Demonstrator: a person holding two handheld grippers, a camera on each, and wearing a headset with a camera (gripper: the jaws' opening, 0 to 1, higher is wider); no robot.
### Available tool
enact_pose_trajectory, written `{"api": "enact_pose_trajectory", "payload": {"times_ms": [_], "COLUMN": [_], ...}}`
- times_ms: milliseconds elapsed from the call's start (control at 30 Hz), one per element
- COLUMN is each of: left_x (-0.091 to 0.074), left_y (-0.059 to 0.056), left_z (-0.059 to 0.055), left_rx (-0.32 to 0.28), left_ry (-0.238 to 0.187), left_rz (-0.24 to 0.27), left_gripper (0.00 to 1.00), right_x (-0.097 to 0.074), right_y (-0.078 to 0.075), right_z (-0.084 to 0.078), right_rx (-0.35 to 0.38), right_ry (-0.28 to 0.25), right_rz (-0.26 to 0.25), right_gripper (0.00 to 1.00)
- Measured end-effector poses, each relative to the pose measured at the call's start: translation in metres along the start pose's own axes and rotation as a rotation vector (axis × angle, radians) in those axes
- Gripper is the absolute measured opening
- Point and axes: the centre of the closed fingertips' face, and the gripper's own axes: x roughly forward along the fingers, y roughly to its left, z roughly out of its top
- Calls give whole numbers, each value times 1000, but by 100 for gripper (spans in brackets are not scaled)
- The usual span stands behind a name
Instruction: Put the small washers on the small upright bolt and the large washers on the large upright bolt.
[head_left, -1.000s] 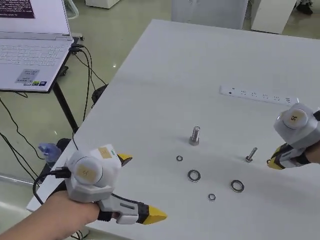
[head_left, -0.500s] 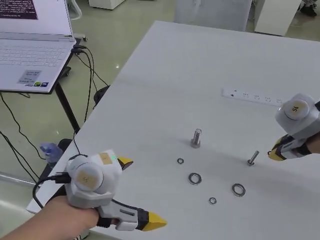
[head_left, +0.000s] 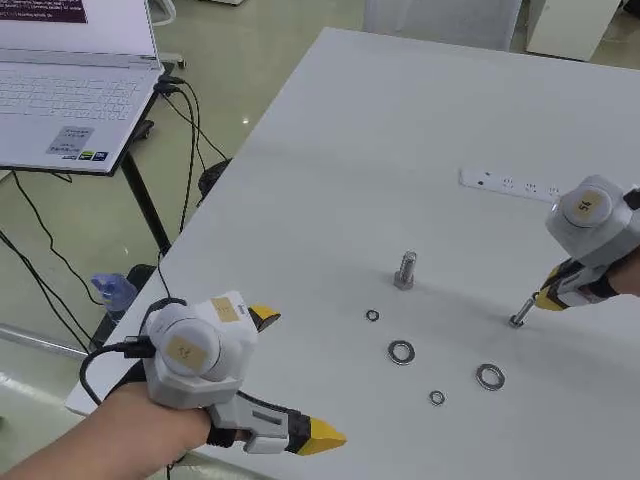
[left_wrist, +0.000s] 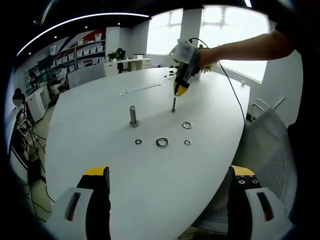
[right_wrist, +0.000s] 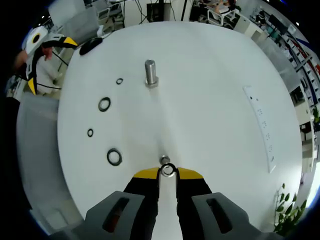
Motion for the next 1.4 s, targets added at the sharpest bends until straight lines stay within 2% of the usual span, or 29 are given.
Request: {"api": "enact_pose_trajectory", "payload": {"times_ms": [833, 1400], "left_x": [1, 1], "left_y": [0, 3], "left_z": [-7, -10], "left_rx": [-2, -8], "left_ry": [16, 23], "left_rz": [-17, -24], "left_gripper": [98, 97], "right_x": [18, 37], "right_y": [2, 2], "right_z": [-4, -4], "right_rx": [-2, -29], "right_ry": [36, 63], "right_rz": [10, 14], "right_gripper": [13, 13]}}
